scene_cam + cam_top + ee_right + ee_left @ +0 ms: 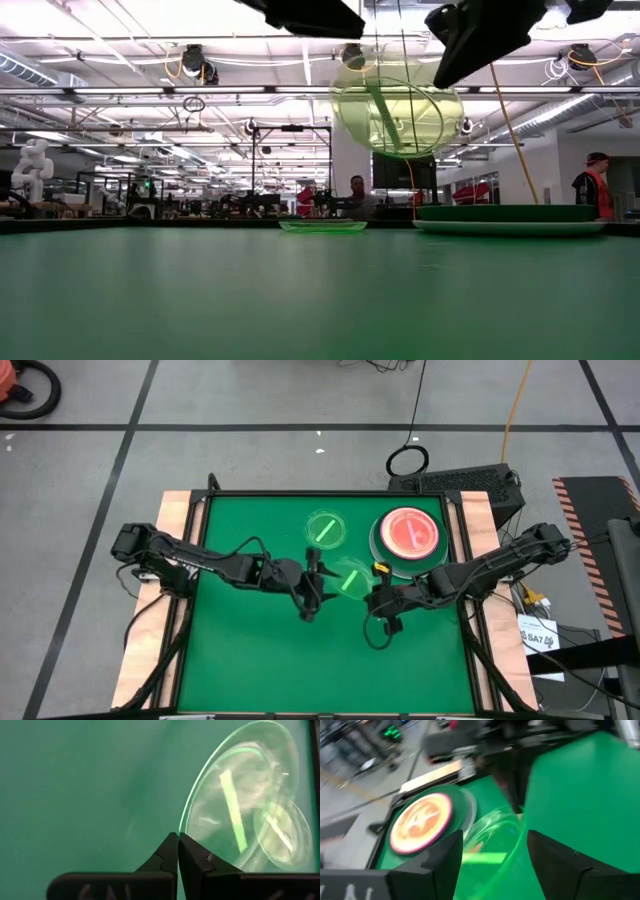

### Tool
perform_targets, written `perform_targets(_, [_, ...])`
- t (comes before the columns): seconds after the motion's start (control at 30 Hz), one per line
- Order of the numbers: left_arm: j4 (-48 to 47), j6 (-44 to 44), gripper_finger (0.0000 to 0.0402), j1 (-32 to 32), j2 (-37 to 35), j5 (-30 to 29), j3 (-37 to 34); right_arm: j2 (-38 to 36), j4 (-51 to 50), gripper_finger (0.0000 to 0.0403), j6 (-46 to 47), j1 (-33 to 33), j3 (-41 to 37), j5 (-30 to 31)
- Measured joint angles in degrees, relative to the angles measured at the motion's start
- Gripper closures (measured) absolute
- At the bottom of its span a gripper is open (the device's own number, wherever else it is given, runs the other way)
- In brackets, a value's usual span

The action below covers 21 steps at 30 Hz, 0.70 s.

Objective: Stack plastic plates
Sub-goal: Stack the left light green plate on top of the orange plate

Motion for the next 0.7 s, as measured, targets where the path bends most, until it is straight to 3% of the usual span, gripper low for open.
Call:
perform_targets(0.1, [0.21, -4.07, 0.0172, 0.72, 0.0, -3.45, 0.0, 0.0, -2.64, 0.0403, 2.37, -0.3, 0.0, 2.06])
perform_targets(0.33, [0.16, -8.22, 0.0172, 3.25, 0.0, -3.75, 0.0, 0.0, -10.16, 0.0403, 8.53, -2.47, 0.0, 4.98])
perform_targets(0.7, [-10.84, -19.35, 0.0172, 6.47, 0.01, -3.85, 0.0, -0.6, -19.44, 0.0403, 11.73, -7.38, 0.0, 7.35])
